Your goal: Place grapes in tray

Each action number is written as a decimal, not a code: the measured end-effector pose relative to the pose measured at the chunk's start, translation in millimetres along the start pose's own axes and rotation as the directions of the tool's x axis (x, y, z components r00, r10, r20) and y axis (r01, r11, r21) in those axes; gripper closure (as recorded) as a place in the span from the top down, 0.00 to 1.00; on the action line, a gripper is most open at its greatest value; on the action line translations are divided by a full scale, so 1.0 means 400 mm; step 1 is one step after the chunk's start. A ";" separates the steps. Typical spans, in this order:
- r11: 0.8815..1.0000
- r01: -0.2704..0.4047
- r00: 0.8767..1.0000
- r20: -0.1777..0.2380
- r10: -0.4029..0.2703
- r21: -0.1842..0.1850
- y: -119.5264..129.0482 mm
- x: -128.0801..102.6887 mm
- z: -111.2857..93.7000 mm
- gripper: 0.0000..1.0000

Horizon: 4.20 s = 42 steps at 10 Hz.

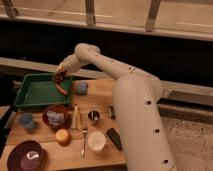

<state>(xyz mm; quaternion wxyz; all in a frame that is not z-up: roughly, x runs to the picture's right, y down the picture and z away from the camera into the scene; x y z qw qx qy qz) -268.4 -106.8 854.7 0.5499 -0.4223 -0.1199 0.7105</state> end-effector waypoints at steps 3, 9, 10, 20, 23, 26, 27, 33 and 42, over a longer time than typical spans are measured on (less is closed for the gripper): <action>0.993 0.089 0.992 -0.079 -0.094 -0.074 0.106 0.071 0.049 0.00; 0.993 0.081 0.994 -0.073 -0.087 -0.080 0.092 0.086 0.059 0.00; 0.993 0.076 0.994 -0.068 -0.082 -0.086 0.090 0.088 0.069 0.00; 0.960 0.273 0.952 -0.162 -0.260 0.065 0.135 0.118 0.264 0.00; 0.951 0.290 0.948 -0.171 -0.269 0.109 0.114 0.106 0.279 0.00; 0.974 0.195 0.974 -0.142 -0.178 0.113 0.047 0.106 0.296 0.22; 0.978 0.176 0.978 -0.135 -0.161 0.108 0.037 0.108 0.297 0.32; 0.985 0.145 0.984 -0.120 -0.134 0.094 0.013 0.099 0.293 0.80; 0.945 0.233 0.968 0.040 -0.248 0.230 0.125 0.030 0.103 0.80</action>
